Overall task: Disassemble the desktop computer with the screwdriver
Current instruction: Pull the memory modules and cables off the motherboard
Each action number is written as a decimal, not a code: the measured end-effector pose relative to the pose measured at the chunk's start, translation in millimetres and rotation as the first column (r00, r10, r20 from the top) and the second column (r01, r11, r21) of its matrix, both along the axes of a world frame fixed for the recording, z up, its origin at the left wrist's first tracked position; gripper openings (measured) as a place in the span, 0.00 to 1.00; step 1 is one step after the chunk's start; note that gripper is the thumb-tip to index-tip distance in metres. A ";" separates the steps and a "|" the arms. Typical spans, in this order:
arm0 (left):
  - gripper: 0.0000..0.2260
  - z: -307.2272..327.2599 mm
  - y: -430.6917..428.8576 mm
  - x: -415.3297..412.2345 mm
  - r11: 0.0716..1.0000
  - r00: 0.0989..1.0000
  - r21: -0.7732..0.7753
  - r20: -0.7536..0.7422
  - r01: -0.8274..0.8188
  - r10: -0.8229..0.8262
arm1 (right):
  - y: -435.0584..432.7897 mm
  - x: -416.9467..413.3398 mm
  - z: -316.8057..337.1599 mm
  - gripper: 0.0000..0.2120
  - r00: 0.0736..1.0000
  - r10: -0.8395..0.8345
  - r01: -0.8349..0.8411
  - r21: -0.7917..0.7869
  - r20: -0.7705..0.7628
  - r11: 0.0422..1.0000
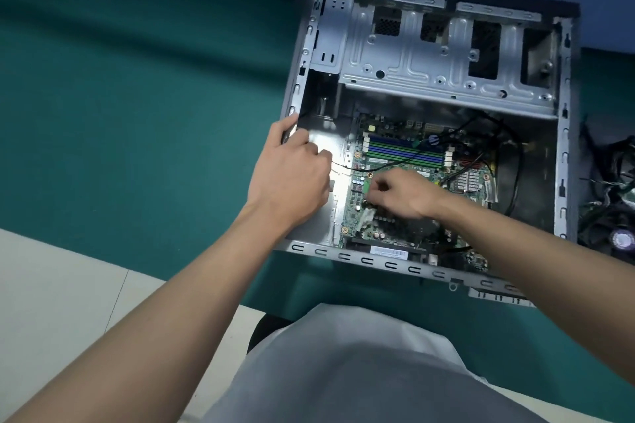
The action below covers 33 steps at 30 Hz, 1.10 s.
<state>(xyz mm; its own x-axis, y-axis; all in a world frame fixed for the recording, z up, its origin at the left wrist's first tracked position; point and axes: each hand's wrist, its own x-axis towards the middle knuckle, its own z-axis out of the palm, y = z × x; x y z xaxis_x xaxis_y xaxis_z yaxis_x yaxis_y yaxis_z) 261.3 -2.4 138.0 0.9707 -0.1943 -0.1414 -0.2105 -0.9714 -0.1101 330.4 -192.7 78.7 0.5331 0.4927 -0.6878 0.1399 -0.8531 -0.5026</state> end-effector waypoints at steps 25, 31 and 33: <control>0.15 -12.6 -94.0 -12.4 0.817 0.867 -0.356 -0.389 -0.453 0.311 | -83.0 -26.5 13.9 0.09 0.928 0.359 -0.309 -0.336 0.100 0.890; 0.16 -10.2 -94.3 -11.2 0.819 0.811 -0.251 -0.450 -0.516 0.374 | -81.6 -25.7 17.2 0.10 0.881 0.455 -0.401 -0.302 0.133 0.865; 0.16 -10.0 -95.0 -10.7 0.817 0.814 -0.256 -0.440 -0.517 0.378 | -84.5 -26.3 15.6 0.10 0.872 0.464 -0.415 -0.272 0.153 0.868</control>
<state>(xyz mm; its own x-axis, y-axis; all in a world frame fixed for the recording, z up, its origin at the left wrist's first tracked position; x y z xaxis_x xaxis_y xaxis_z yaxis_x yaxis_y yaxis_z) 250.5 -97.3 128.0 0.8539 0.1465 -0.4993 0.3021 -0.9209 0.2463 304.1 -277.2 94.3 0.4390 0.5557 -0.7060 0.6059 -0.7633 -0.2241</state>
